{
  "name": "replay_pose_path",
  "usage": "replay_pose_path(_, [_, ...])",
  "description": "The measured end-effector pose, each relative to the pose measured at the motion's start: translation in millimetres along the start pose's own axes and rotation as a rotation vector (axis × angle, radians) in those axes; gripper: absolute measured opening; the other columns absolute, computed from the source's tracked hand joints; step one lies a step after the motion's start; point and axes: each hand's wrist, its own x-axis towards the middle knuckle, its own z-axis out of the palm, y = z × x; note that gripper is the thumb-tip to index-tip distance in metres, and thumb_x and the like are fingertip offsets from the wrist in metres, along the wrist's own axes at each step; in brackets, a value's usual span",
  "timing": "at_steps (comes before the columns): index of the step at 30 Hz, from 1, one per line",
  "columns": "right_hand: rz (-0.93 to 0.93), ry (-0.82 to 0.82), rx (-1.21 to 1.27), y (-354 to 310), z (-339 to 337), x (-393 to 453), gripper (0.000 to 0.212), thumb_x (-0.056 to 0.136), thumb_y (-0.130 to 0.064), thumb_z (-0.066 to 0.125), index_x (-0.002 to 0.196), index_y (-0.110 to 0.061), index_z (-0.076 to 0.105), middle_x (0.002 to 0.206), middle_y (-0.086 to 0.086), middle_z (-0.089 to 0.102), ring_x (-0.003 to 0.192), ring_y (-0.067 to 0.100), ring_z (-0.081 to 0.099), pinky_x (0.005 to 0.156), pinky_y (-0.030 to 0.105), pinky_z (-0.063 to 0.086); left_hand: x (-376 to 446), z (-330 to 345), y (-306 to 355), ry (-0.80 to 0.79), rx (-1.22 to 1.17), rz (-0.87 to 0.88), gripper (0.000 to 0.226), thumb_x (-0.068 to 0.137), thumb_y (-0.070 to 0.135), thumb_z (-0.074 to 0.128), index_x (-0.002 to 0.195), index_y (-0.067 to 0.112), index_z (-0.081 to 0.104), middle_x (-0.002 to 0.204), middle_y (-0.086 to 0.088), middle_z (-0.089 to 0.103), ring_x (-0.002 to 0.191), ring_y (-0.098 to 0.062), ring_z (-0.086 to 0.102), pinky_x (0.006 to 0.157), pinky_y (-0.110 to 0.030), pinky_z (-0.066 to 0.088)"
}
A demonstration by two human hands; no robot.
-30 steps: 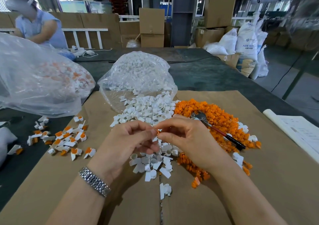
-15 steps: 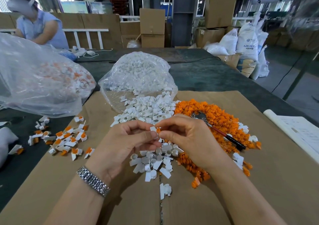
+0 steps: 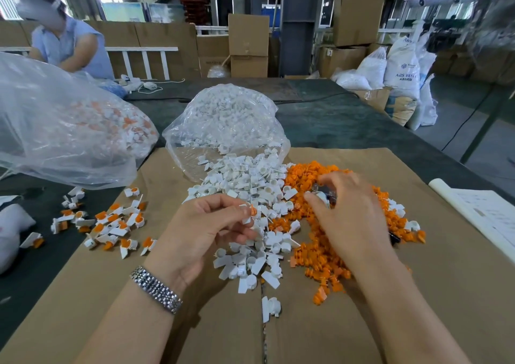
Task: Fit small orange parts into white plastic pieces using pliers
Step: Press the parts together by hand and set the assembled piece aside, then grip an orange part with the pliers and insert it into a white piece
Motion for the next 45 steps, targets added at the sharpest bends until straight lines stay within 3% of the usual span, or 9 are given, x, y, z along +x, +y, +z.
replay_pose_path(4, [0.288, -0.206, -0.349, 15, -3, 4, 0.071, 0.091, -0.067, 0.055, 0.135, -0.013, 0.048, 0.139, 0.013, 0.048, 0.134, 0.034, 0.042, 0.106, 0.057, 0.036, 0, -1, 0, 0.002, -0.011, 0.000, 0.020, 0.067, 0.015, 0.080, 0.082, 0.002, 0.079, 0.079, -0.019, 0.073, 0.068, -0.026, 0.072, 0.056, -0.022, 0.056])
replay_pose_path(13, [0.239, -0.130, -0.345, 15, -13, 10, 0.039, 0.092, -0.051, 0.058, 0.098, -0.012, 0.058, 0.107, 0.011, 0.059, 0.106, 0.032, 0.053, 0.097, 0.052, 0.043, 5, -3, -1, 0.057, -0.053, 0.027, 0.022, 0.077, 0.007, 0.078, 0.094, -0.006, 0.072, 0.079, -0.018, 0.071, 0.068, -0.025, 0.071, 0.057, -0.023, 0.058])
replay_pose_path(17, [0.206, -0.150, 0.125, 8, -32, 14, 0.014, 0.098, -0.037, 0.054, 0.092, -0.024, 0.056, 0.081, 0.010, 0.065, 0.072, 0.019, 0.060, 0.064, 0.033, 0.048, 7, -4, -3, 0.084, -0.079, 0.032, 0.031, 0.073, 0.014, 0.080, 0.095, -0.006, 0.072, 0.082, -0.018, 0.072, 0.069, -0.025, 0.071, 0.058, -0.024, 0.059])
replay_pose_path(20, [0.295, -0.366, 0.657, -6, -43, 12, 0.014, 0.099, -0.020, 0.055, 0.113, -0.020, 0.060, 0.088, 0.009, 0.074, 0.080, 0.021, 0.068, 0.078, 0.038, 0.060, 8, -5, -3, 0.079, -0.086, 0.059, 0.030, 0.072, 0.017, 0.080, 0.093, -0.003, 0.073, 0.087, -0.020, 0.072, 0.070, -0.027, 0.070, 0.059, -0.026, 0.058])
replay_pose_path(23, [0.294, -0.637, 0.865, -22, -46, 3, 0.021, 0.098, -0.008, 0.055, 0.118, -0.007, 0.061, 0.084, 0.009, 0.076, 0.091, 0.028, 0.074, 0.086, 0.046, 0.061, 7, -6, -2, 0.082, -0.112, 0.080, 0.021, 0.073, 0.015, 0.080, 0.087, 0.000, 0.074, 0.083, -0.017, 0.071, 0.068, -0.026, 0.070, 0.057, -0.025, 0.057])
replay_pose_path(30, [0.196, -0.870, 0.638, -54, -39, -23, 0.013, 0.102, -0.013, 0.054, 0.112, -0.004, 0.056, 0.109, 0.016, 0.072, 0.090, 0.016, 0.076, 0.082, 0.036, 0.063, 3, -5, 6, 0.142, -0.192, 0.127, 0.010, 0.079, 0.006, 0.074, 0.087, 0.000, 0.071, 0.076, -0.014, 0.071, 0.061, -0.019, 0.068, 0.055, -0.021, 0.056])
replay_pose_path(37, [0.096, -0.865, 0.455, -60, -28, -26, 0.026, 0.101, -0.030, 0.054, 0.111, -0.007, 0.059, 0.102, 0.011, 0.075, 0.091, 0.012, 0.075, 0.101, 0.051, 0.053, 1, -4, 7, 0.159, -0.123, 0.140, 0.006, 0.085, 0.002, 0.071, 0.088, -0.002, 0.070, 0.074, -0.011, 0.070, 0.059, -0.018, 0.067, 0.054, -0.020, 0.056])
replay_pose_path(41, [0.054, -0.859, 0.387, -59, -26, -29, 0.025, 0.103, -0.037, 0.051, 0.102, -0.013, 0.055, 0.090, 0.003, 0.077, 0.089, 0.026, 0.072, 0.082, 0.045, 0.053, 2, -5, 4, 0.167, -0.052, 0.152, 0.004, 0.090, 0.001, 0.068, 0.091, -0.002, 0.070, 0.072, -0.008, 0.070, 0.058, -0.017, 0.067, 0.054, -0.020, 0.055])
replay_pose_path(45, [-0.007, -0.804, 0.360, -61, -22, -32, 0.025, 0.106, -0.038, 0.044, 0.093, -0.019, 0.052, 0.081, 0.003, 0.068, 0.066, 0.007, 0.063, 0.068, 0.030, 0.050, 3, -5, 3, 0.171, -0.019, 0.153, 0.005, 0.091, 0.002, 0.069, 0.092, -0.003, 0.070, 0.072, -0.009, 0.070, 0.058, -0.017, 0.066, 0.054, -0.020, 0.055])
